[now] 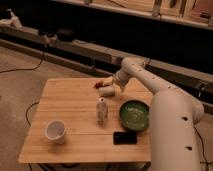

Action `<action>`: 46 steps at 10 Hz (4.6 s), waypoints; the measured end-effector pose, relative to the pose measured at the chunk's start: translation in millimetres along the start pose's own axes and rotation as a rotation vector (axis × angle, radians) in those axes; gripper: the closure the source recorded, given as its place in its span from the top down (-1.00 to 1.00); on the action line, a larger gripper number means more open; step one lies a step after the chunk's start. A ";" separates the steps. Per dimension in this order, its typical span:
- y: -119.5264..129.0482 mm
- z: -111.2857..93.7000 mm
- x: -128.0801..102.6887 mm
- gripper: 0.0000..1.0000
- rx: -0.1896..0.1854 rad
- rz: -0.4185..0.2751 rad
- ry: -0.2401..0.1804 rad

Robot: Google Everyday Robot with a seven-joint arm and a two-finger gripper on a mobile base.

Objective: Place the white sponge in the ceramic cup

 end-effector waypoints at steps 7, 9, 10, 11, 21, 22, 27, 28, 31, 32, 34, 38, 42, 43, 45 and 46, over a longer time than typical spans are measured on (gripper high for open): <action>8.6 10.1 -14.3 0.60 0.045 -0.105 -0.024; 12.2 10.2 -18.4 0.60 0.049 -0.127 -0.034; 14.3 11.5 -19.1 0.60 0.049 -0.135 -0.036; 16.1 15.4 -17.2 0.60 0.048 -0.137 -0.031; 17.8 45.7 6.3 -0.18 0.047 -0.129 0.029; 15.8 47.4 6.7 -0.18 0.050 -0.122 0.031; 11.7 51.5 7.6 -0.18 0.067 -0.097 0.045; 12.2 52.2 7.4 -0.19 0.067 -0.092 0.047; 13.3 53.5 7.5 -0.65 0.066 -0.079 0.054; 13.6 53.7 7.3 -0.73 0.064 -0.073 0.054; 13.9 53.1 6.6 -0.74 0.060 -0.058 0.054; -6.5 11.6 -15.0 -0.74 0.065 0.038 -0.060; 0.8 -51.4 -6.0 -0.74 0.001 0.031 -0.159; 4.4 -62.6 -0.6 -0.74 -0.012 0.014 -0.172; 20.0 -85.3 20.4 -0.74 -0.007 -0.086 -0.196; 27.2 -92.7 28.9 -0.74 -0.006 -0.124 -0.200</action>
